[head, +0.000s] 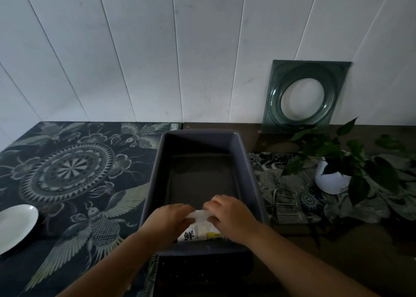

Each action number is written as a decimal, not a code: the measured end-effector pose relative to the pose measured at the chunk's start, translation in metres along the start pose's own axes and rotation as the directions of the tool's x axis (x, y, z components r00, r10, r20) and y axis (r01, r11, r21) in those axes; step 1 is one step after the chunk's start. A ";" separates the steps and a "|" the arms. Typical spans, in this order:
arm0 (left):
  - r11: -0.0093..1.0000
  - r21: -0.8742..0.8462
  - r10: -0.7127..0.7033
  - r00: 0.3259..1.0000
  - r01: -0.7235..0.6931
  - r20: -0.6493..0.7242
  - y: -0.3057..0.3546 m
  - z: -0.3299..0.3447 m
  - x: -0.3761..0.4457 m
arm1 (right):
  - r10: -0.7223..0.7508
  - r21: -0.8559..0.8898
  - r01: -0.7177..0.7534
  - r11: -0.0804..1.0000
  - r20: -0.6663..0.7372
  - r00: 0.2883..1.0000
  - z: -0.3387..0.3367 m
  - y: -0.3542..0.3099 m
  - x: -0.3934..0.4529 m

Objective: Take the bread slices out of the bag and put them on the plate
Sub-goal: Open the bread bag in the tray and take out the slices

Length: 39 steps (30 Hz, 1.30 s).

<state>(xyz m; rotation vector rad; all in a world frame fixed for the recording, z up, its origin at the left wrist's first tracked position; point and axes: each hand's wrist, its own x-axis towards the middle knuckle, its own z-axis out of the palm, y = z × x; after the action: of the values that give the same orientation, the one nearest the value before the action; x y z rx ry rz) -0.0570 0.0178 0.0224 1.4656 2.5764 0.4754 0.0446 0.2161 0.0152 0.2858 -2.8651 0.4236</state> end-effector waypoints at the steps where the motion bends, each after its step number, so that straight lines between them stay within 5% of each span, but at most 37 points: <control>1: 1.000 -0.030 -0.002 1.000 0.002 -0.012 0.001 -0.002 -0.001 | 0.007 0.021 -0.007 1.000 -0.007 1.000 0.001 -0.001 0.000; 5: 0.995 -0.098 -0.021 1.000 0.020 -0.009 0.003 -0.008 -0.002 | 0.182 0.254 -0.224 0.941 0.178 0.967 -0.005 -0.002 0.003; 9: 0.973 -0.215 -0.030 0.969 0.085 0.246 0.001 -0.012 0.002 | 0.155 0.337 -0.369 0.866 0.522 0.839 -0.012 0.002 0.012; 11: 0.961 -0.258 -0.051 0.983 0.096 0.177 0.001 -0.011 0.002 | 0.191 0.379 -0.438 0.815 0.538 0.821 -0.013 0.003 0.017; 14: 0.995 -0.037 0.080 0.978 -0.088 -0.193 -0.002 -0.009 -0.001 | 0.331 0.486 -0.576 0.657 0.500 0.800 -0.014 0.005 0.025; 17: 0.972 0.137 0.215 0.957 -0.190 -0.197 0.000 -0.003 -0.004 | 0.349 0.552 -0.619 0.559 0.520 0.780 -0.013 0.005 0.026; 22: 0.978 0.128 0.192 0.953 -0.166 -0.233 0.008 0.003 -0.004 | 0.335 0.612 -0.673 0.414 0.585 0.738 -0.015 0.006 0.025; 26: 0.963 0.155 0.259 0.918 -0.221 -0.300 0.009 0.002 -0.004 | 0.342 0.590 -0.675 0.443 0.584 0.736 -0.017 0.005 0.033; 31: 0.947 0.231 0.284 0.917 -0.222 -0.281 0.007 -0.008 0.004 | 0.306 0.506 -0.599 0.621 0.547 0.779 -0.021 0.007 0.048; 39: 0.923 0.260 0.306 0.951 -0.285 -0.047 0.004 -0.023 -0.005 | 0.425 0.198 -0.444 0.874 0.135 0.895 -0.030 0.040 0.073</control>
<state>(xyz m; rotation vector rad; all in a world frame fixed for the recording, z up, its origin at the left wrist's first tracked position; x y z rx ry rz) -0.0572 0.0111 0.0453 1.9789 2.5643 0.2555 -0.0280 0.2512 0.0508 -0.3277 -2.9567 0.8401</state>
